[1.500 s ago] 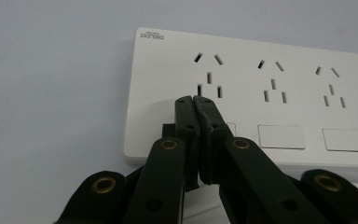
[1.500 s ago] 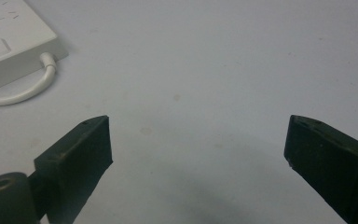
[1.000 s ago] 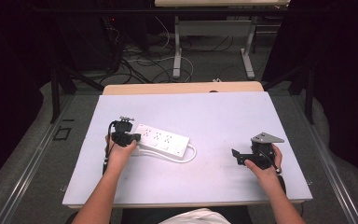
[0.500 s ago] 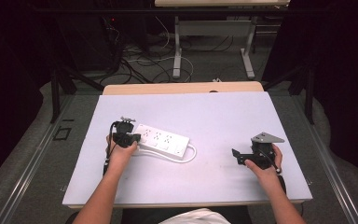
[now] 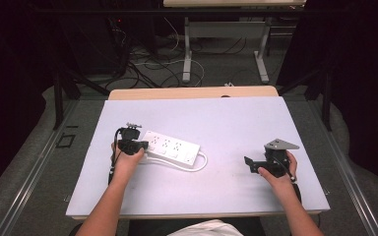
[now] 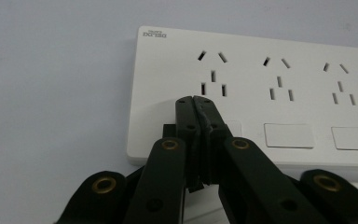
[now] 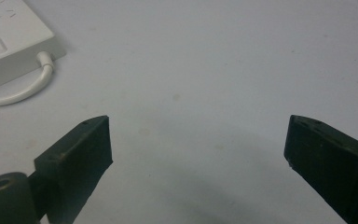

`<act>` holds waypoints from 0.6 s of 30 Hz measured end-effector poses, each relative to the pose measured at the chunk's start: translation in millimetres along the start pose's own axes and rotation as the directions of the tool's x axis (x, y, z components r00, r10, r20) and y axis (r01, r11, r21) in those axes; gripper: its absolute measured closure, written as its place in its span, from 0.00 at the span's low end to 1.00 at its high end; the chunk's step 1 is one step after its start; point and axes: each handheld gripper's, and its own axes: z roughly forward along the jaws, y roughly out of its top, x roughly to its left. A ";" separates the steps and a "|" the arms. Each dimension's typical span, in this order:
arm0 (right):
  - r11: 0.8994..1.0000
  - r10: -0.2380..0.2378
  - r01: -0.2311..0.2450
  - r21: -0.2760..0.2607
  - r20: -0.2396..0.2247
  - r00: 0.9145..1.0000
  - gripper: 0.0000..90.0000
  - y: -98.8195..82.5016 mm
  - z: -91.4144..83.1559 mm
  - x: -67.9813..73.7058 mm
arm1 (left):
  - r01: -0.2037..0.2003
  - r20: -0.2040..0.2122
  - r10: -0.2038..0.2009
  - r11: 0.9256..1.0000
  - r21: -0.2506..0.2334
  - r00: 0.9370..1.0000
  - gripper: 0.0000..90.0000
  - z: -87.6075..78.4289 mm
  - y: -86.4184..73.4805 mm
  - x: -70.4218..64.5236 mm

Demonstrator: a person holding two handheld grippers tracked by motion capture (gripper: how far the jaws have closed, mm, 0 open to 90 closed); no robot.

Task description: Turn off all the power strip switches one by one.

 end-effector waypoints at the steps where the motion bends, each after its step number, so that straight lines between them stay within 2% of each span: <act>1: 1.000 -0.001 0.001 0.000 -0.001 1.000 0.08 0.0 -0.1 0.1 | 0.001 0.001 -0.001 1.000 0.000 1.000 0.99 -0.1 -0.2 -0.1; 10: 1.000 -0.001 0.001 -0.006 0.007 1.000 0.08 -0.1 -1.4 0.2 | 0.005 0.007 -0.005 0.999 -0.037 1.000 0.94 -11.4 0.7 1.5; 15: 1.000 -0.002 0.002 -0.009 0.016 1.000 0.08 0.0 -2.4 -0.4 | -0.015 0.013 0.016 0.998 -0.065 1.000 0.87 -21.0 2.9 1.6; 18: 1.000 -0.001 0.001 -0.006 0.014 1.000 0.08 0.2 -3.3 -0.4 | -0.035 0.012 0.036 0.997 -0.075 0.999 0.80 -27.1 4.0 1.0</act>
